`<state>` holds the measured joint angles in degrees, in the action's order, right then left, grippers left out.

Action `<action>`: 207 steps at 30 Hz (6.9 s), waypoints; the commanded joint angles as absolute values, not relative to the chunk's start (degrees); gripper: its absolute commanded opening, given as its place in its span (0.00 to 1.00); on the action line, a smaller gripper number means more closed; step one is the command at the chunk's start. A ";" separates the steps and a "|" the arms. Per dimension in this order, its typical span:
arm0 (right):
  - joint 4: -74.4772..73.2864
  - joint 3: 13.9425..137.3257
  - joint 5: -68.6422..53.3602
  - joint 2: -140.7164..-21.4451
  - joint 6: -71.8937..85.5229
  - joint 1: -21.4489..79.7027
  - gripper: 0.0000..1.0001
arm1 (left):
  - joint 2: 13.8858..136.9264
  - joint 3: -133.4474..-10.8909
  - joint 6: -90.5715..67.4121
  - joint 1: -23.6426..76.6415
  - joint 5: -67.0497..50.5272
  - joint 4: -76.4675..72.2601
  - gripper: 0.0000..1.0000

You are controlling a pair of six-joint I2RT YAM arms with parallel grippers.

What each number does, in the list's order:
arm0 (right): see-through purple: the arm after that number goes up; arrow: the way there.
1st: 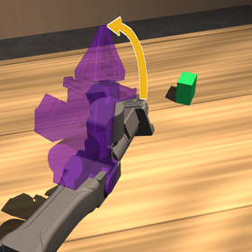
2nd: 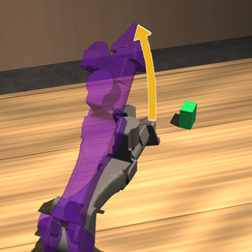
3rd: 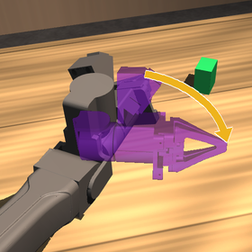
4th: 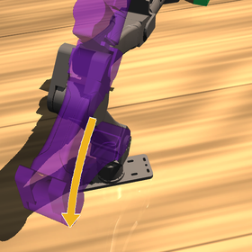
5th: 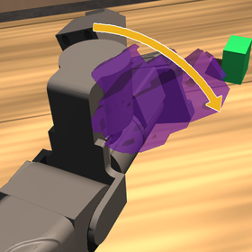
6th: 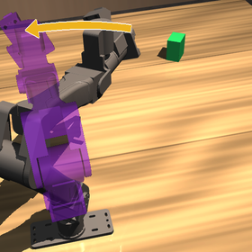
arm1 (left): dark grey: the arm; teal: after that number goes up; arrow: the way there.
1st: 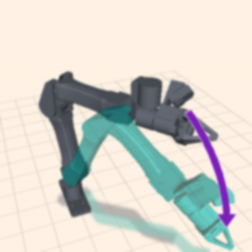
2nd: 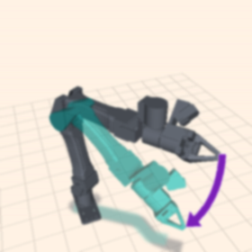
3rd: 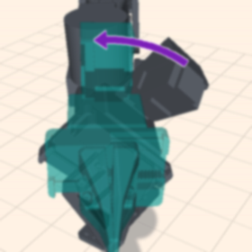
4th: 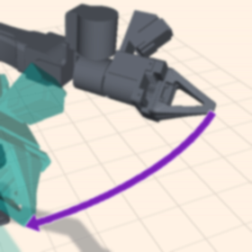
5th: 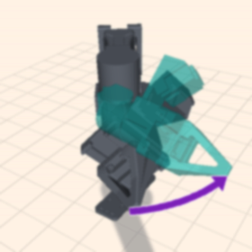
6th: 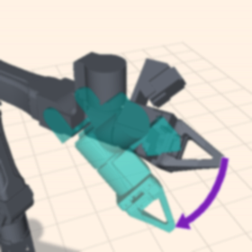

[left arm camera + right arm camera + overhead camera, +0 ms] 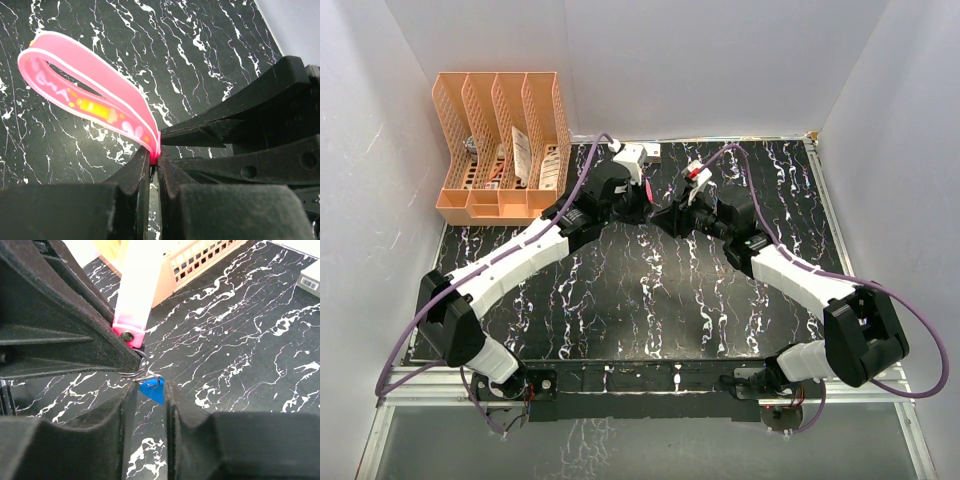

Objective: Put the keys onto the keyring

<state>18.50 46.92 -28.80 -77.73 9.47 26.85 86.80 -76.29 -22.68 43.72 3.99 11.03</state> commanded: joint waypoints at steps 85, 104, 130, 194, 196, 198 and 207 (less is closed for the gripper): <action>36.72 35.06 -36.50 -73.94 15.65 19.06 0.47 | 107.93 -106.71 -13.23 36.12 -29.57 34.43 0.00; 38.94 35.03 -33.72 -77.14 13.99 19.42 0.31 | 108.22 -105.94 -14.07 36.17 -31.35 34.82 0.00; 32.88 35.69 -25.85 -73.70 7.88 19.41 0.07 | 109.39 -102.83 -14.07 36.21 -35.93 38.13 0.00; 30.81 37.11 -26.70 -73.83 5.80 19.40 0.21 | 116.37 -108.24 -12.70 36.21 -36.21 47.92 0.00; 30.60 37.11 -26.66 -73.92 5.80 19.41 0.24 | 116.66 -109.44 -12.30 36.21 -34.78 49.02 0.00; 30.31 37.09 -26.64 -73.99 5.80 19.43 0.27 | 116.86 -110.40 -11.89 36.21 -33.04 49.94 0.00; 29.36 37.12 -26.47 -73.83 5.80 19.49 0.29 | 118.50 -114.53 -10.46 36.21 -29.59 53.01 0.00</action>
